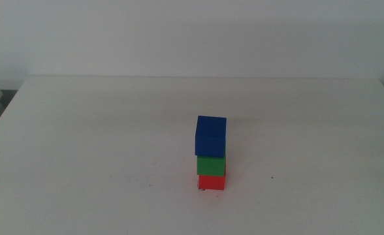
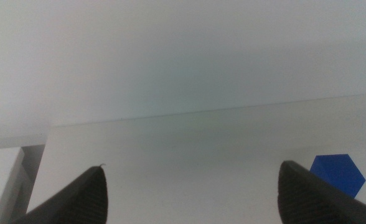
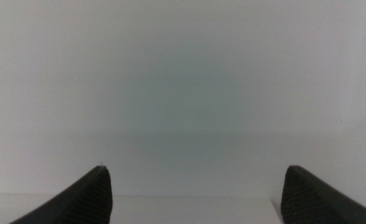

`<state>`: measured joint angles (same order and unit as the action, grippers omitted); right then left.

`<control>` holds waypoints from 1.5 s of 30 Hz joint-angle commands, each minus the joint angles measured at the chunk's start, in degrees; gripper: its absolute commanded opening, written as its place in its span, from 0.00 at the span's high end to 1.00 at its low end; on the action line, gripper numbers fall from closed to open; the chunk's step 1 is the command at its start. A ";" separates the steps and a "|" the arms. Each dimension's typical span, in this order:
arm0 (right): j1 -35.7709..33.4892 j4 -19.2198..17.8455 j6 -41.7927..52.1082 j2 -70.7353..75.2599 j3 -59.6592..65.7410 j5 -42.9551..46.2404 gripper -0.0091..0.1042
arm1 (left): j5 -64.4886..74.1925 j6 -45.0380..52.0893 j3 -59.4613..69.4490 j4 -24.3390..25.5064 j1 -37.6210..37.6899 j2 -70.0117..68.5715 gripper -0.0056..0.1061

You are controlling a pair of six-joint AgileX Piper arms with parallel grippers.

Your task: Stack red cubes first, then green, then blue cubes in a specific spot.

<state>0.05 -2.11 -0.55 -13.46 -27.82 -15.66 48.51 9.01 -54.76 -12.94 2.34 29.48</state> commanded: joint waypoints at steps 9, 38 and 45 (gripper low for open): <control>0.43 1.06 0.11 3.17 0.34 -3.57 0.10 | -2.69 0.16 3.58 -2.48 -0.03 -3.12 0.11; 0.53 2.11 0.11 13.46 27.82 5.05 0.10 | -30.33 0.16 52.30 3.07 -0.03 -29.48 0.11; 0.53 2.11 0.11 13.46 27.82 6.83 0.10 | -33.39 0.16 54.76 3.36 -0.03 -29.48 0.11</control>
<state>0.05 0.00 -0.58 -0.19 -0.24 -9.66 16.65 9.01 -0.23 -9.68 2.34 0.27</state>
